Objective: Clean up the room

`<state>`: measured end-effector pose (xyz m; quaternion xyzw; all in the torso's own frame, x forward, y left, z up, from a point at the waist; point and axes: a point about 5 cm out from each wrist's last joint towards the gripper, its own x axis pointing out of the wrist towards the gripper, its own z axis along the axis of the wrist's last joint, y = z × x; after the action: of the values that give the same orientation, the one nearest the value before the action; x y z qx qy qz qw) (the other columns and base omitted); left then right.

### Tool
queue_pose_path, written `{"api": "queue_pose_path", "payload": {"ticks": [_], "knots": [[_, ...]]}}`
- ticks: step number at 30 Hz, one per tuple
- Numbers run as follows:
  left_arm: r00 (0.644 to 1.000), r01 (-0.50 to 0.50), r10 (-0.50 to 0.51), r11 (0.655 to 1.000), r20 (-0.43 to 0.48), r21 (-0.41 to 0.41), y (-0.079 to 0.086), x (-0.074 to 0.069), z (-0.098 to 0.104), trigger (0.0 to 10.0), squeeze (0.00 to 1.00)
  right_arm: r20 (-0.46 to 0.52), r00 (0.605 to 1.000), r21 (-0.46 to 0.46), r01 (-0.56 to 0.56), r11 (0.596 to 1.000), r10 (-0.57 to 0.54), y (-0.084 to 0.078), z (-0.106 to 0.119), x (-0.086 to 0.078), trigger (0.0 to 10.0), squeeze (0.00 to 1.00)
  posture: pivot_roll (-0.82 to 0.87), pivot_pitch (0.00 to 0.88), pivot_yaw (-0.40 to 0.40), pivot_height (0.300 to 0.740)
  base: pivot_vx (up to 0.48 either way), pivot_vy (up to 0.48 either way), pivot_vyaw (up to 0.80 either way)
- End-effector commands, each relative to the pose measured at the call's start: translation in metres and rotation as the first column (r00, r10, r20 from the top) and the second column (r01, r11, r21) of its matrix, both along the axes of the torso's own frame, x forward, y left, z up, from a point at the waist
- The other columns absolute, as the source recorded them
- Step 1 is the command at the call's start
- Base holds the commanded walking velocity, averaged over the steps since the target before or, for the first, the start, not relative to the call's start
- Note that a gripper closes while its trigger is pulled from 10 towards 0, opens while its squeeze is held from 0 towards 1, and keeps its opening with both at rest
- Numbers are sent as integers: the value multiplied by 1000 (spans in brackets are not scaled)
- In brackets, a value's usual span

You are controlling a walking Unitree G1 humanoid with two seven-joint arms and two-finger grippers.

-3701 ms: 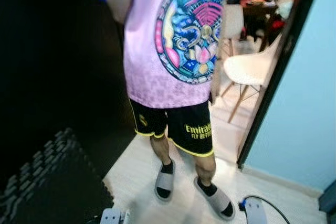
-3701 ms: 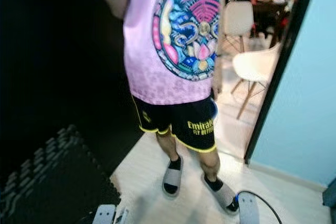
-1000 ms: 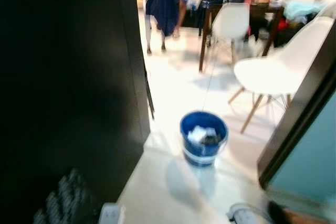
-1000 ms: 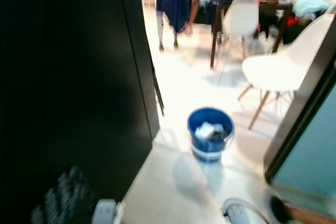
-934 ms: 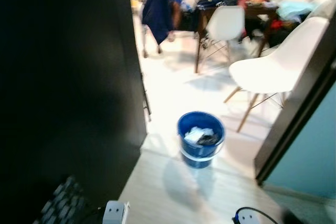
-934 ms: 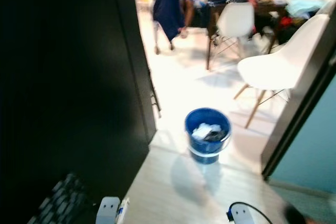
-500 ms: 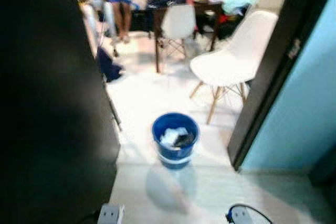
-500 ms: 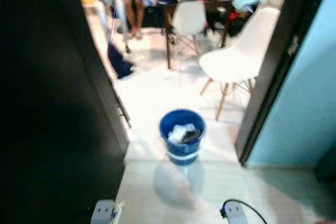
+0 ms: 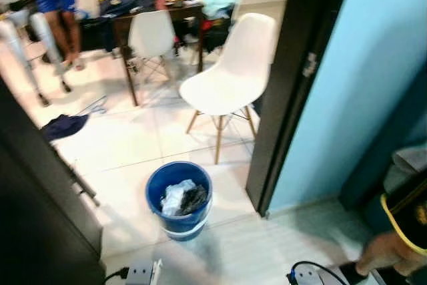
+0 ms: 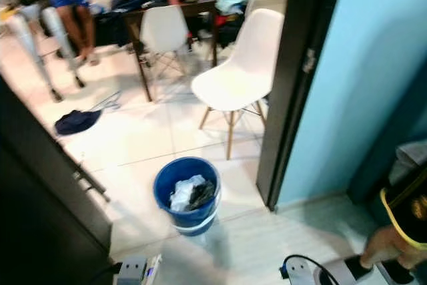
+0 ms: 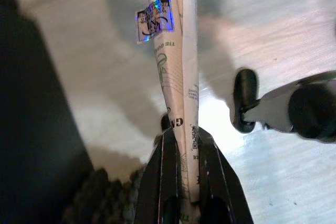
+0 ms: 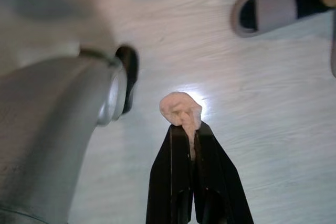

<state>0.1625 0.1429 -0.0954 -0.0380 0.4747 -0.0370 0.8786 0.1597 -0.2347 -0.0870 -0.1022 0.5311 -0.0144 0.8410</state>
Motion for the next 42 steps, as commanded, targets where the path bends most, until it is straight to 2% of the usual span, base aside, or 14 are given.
{"api": "queue_pose_path", "payload": {"ticks": [1,2,3,10,17,21,24,25,27,28,29,30,34,42], "knots": [[1000,-4,4,1000,1,-8,-1,-1,0,10000,0,37,999,-2,1,1000,-1,0,4,9,10000,0,-144,25,36,740,337,0,-800],[1000,-4,4,1000,1,-8,-1,-1,0,10000,0,37,999,-2,1,1000,-1,0,4,9,10000,0,-144,25,36,740,337,0,-800],[1000,-4,4,1000,3,-10,-1,-1,0,10000,0,73,997,-1,-5,1000,6,1,9,21,10000,0,-144,25,37,740,337,0,-800],[1000,-4,5,999,6,-42,-2,-1,0,10000,0,123,992,-1,-24,1000,24,4,19,40,10000,0,-142,26,34,740,336,0,-800],[999,42,-42,998,14,-46,-3,0,1,10000,0,129,991,-1,-32,999,32,5,20,43,10000,0,-141,26,32,740,303,0,-800],[999,-7,7,1000,32,10,0,1,1,10000,0,135,991,7,-28,1000,27,5,18,40,10000,0,-149,29,37,740,0,0,-703],[998,-55,52,996,47,75,7,3,2,10000,0,142,988,16,-68,998,65,7,18,40,10000,0,-155,31,39,740,0,0,0],[998,-55,52,996,47,75,7,3,2,10000,0,142,988,16,-68,998,65,7,18,40,10000,0,-155,31,39,740,0,0,0],[992,-91,77,986,99,139,31,32,16,10000,0,140,987,26,-80,996,75,8,18,39,10000,0,-156,32,39,740,0,0,297],[990,-106,87,980,114,167,39,42,22,10000,0,140,987,28,-81,996,76,8,18,39,10000,0,-156,32,39,740,0,0,800],[990,-106,87,980,114,167,39,42,22,10000,0,140,987,28,-81,996,76,8,18,39,10000,0,-156,32,39,740,0,0,800],[984,-146,123,971,130,190,47,48,26,10000,0,142,986,35,-90,995,84,9,18,40,10000,0,-159,32,37,740,0,0,800],[979,-179,153,963,137,200,51,49,27,10000,0,144,984,34,-112,993,106,9,19,41,10000,0,-165,32,36,740,0,0,800],[976,-118,77,973,203,200,41,65,37,10000,0,164,979,19,-127,992,122,3,24,48,10000,0,-181,35,37,740,0,0,800]]}}
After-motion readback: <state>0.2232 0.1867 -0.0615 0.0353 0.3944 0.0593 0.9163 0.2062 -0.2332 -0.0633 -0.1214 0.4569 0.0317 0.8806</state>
